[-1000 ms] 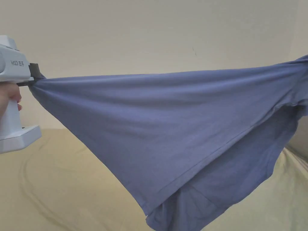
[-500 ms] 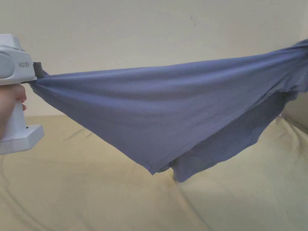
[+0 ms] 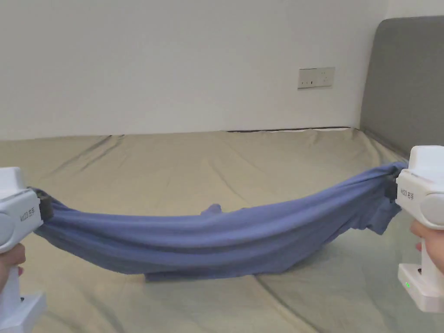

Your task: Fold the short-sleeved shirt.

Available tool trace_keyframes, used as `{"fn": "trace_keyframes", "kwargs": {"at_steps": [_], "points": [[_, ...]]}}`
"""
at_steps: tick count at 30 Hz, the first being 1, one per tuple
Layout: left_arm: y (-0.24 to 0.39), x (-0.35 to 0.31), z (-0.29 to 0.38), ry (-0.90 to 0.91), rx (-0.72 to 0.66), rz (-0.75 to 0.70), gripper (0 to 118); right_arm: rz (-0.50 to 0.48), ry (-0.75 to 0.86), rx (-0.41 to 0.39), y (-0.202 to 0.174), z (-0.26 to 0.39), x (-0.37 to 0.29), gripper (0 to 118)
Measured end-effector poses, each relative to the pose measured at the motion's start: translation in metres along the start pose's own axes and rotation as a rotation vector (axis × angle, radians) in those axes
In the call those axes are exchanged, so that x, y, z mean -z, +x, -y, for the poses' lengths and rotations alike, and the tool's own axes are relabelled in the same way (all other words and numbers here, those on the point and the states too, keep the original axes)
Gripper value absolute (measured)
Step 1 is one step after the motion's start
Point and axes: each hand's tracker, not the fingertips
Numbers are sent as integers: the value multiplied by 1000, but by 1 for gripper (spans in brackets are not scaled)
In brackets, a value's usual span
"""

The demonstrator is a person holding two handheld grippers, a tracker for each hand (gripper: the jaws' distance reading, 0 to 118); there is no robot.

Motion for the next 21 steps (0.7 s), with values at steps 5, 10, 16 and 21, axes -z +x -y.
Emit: {"fn": "trace_keyframes", "kwargs": {"at_steps": [5,10,16,21], "points": [[-22,-64,45,-25,-15,13,0,-30,-44,0,25,52,-64,7],[-48,-146,103,-53,-88,58,0,-61,-53,-83,47,106,-158,7],[-85,-219,162,-100,-19,84,0,-119,-108,-59,79,154,-259,7],[-117,-267,196,-160,-17,100,0,-177,-108,-199,93,190,-329,7]]}}
